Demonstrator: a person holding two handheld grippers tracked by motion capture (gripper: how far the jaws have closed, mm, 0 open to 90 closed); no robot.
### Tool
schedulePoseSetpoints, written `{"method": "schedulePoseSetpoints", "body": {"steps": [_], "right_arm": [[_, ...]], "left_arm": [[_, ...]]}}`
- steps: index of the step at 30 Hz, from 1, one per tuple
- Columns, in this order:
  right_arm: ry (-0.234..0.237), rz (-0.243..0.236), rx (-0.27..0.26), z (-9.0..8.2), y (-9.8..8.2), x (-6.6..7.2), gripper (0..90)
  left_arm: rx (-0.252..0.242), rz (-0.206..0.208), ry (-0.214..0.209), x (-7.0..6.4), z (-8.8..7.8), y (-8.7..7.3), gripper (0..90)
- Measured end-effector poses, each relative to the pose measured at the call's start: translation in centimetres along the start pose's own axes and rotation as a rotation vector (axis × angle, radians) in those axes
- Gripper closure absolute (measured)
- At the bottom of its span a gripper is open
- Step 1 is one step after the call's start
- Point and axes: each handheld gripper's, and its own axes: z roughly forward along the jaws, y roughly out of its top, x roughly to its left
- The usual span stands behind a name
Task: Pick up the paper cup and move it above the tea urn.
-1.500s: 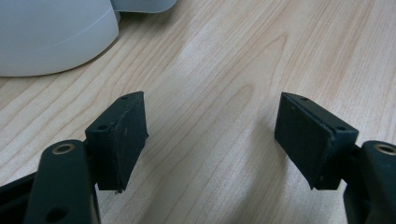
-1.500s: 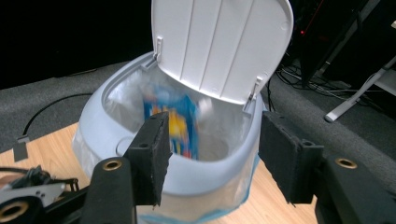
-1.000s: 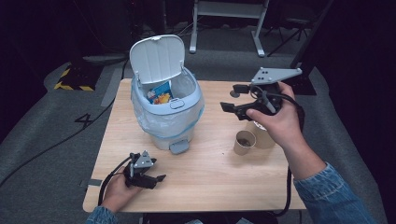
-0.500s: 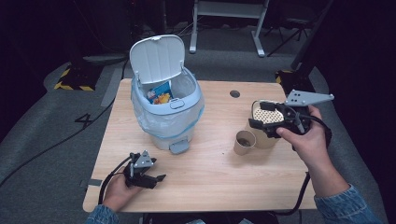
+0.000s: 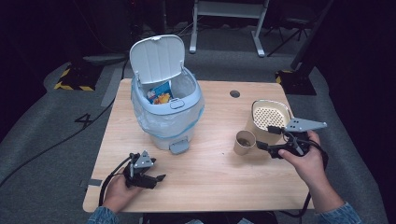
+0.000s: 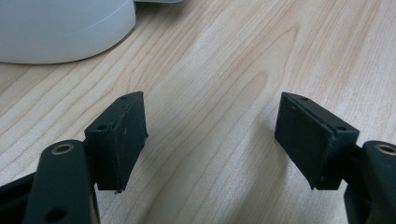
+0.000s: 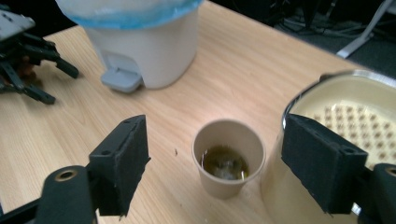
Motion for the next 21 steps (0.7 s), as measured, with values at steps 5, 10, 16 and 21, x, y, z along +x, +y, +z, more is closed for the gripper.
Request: {"method": "schedulePoseSetpoints", "body": {"steps": [5,10,16,21], "right_arm": [[0.006,0.022,0.012,1.8,-2.6,-0.2,20.3],[0.003,0.033,0.035,3.7,-4.6,-0.3,18.5],[-0.004,0.054,0.066,5.8,-6.4,-0.6,17.5],[-0.024,0.059,0.07,7.5,-7.6,-0.8,16.7]], "left_arm": [[0.0,-0.002,0.004,0.0,0.0,0.0,25.4],[0.0,-0.007,0.008,-0.1,-0.1,-0.1,25.4],[0.0,-0.009,0.008,-0.1,-0.1,-0.1,25.4],[0.0,-0.009,0.008,-0.1,-0.1,-0.1,25.4]]}}
